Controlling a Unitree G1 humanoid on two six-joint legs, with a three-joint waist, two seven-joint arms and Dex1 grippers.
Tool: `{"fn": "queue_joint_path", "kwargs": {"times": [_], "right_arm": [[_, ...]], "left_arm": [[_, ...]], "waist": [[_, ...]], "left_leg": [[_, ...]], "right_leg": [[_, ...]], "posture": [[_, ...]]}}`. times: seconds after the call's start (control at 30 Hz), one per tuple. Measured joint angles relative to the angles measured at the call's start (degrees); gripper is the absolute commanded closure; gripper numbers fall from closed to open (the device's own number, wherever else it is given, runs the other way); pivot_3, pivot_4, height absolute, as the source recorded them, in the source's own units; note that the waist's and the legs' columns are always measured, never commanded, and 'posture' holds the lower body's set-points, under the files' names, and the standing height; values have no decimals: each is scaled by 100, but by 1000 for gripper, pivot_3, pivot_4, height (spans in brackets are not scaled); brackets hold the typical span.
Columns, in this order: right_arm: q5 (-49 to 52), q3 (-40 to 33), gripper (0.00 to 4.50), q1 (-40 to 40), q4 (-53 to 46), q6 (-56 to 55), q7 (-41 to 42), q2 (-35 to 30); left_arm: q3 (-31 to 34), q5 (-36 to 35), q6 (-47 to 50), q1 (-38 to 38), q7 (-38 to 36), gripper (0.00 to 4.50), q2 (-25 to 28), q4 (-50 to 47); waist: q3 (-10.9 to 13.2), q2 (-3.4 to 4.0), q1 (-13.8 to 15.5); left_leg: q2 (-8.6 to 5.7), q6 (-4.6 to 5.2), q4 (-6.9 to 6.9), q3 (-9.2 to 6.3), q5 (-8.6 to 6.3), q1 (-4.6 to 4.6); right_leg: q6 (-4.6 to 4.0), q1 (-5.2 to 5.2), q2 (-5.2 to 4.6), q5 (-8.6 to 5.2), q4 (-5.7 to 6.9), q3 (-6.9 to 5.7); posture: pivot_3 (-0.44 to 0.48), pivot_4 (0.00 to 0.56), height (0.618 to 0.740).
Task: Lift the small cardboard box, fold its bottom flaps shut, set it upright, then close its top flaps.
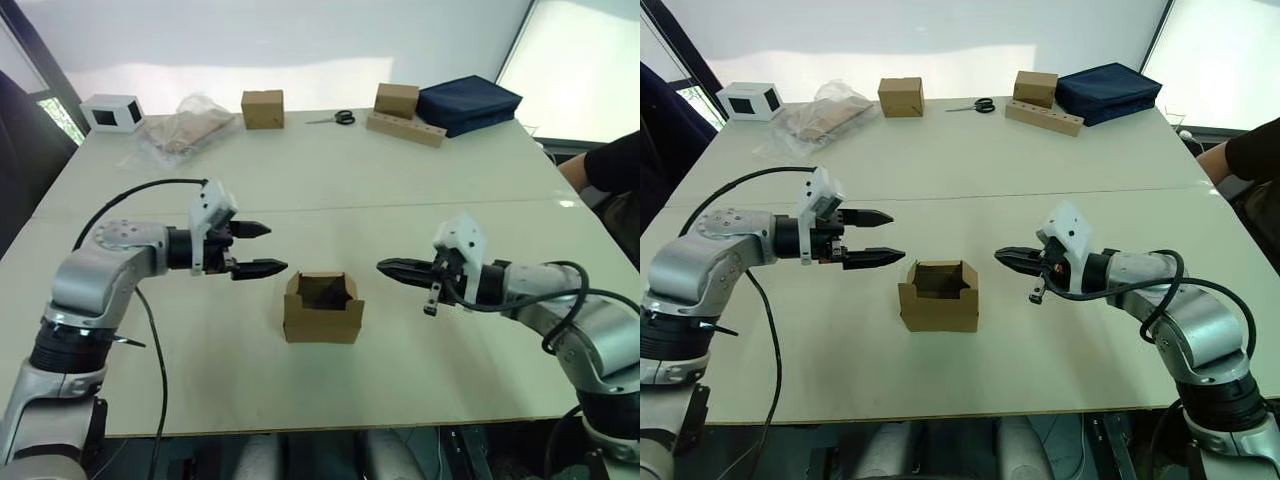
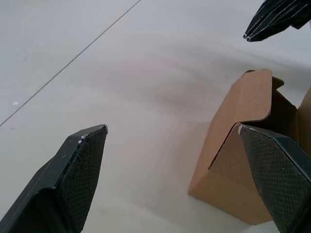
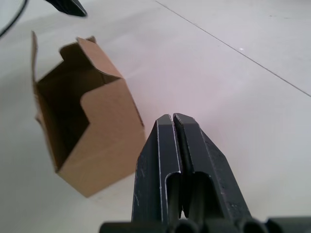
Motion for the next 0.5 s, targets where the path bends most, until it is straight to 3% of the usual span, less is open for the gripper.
{"fn": "queue_joint_path", "kwargs": {"times": [0.5], "right_arm": [[-5, 587, 4500, 26, -141, 12, -81, 253]], "left_arm": [[-407, 160, -198, 226, -6, 35, -22, -107]], "waist": [[0, 0, 6]], "left_leg": [[0, 0, 0, 1, 0, 0]], "right_leg": [[0, -1, 0, 0, -1, 0]], "posture": [[0, 150, 740]]}}
